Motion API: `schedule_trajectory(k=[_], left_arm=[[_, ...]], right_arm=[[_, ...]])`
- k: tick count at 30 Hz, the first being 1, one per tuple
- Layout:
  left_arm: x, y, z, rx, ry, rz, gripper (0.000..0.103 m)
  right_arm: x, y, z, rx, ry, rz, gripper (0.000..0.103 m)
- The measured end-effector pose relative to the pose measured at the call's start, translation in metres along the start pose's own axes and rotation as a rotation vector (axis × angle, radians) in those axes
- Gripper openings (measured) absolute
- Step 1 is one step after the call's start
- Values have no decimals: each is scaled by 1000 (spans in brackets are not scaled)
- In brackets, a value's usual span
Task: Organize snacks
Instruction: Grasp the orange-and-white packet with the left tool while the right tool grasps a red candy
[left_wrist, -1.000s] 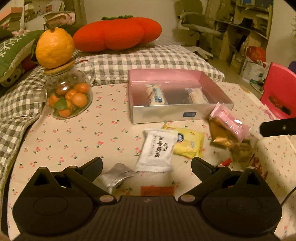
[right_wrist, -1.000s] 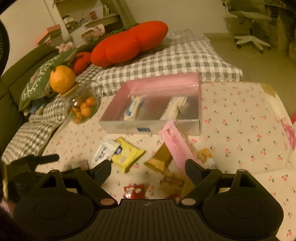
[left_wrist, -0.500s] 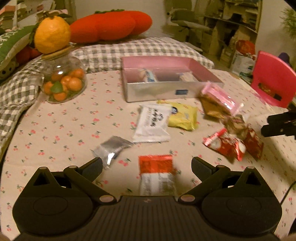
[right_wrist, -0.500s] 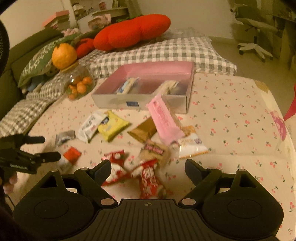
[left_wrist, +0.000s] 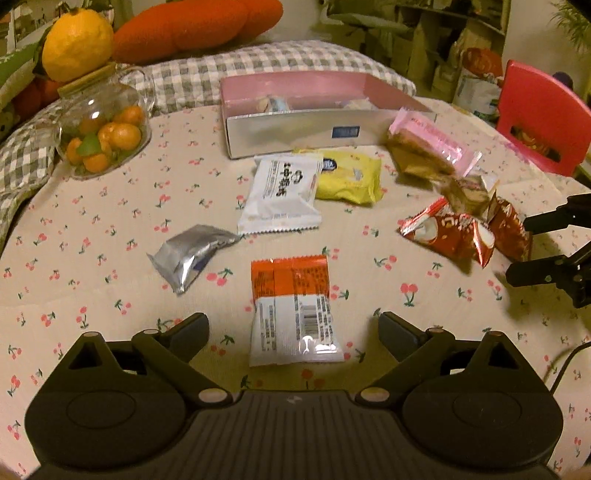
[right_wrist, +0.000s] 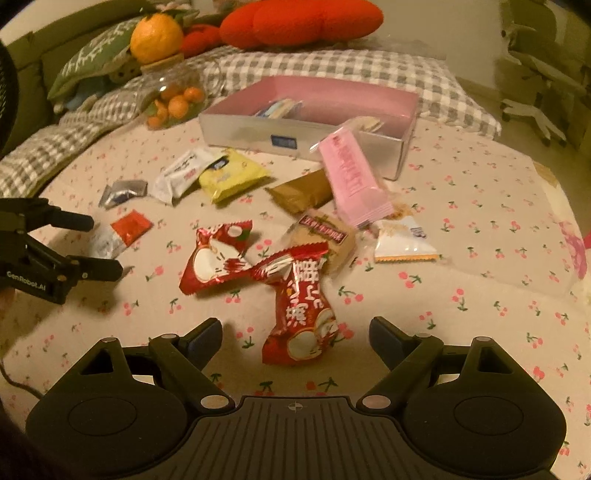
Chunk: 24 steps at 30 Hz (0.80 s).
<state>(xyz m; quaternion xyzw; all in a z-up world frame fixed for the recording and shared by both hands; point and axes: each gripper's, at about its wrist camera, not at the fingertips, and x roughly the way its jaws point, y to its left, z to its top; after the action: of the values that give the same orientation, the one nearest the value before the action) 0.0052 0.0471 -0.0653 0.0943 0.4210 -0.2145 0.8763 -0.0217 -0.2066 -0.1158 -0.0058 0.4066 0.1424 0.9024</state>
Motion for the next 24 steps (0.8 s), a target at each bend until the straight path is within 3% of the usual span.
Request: schedule_trajectory(k=[11, 24], left_arm=[[0, 1, -2, -13, -13, 0, 96], [-1, 7, 1, -36, -30, 19, 76]], right_arm=[[9, 4, 0, -31, -29, -13, 89], [9, 10, 3, -54, -60, -27, 85]])
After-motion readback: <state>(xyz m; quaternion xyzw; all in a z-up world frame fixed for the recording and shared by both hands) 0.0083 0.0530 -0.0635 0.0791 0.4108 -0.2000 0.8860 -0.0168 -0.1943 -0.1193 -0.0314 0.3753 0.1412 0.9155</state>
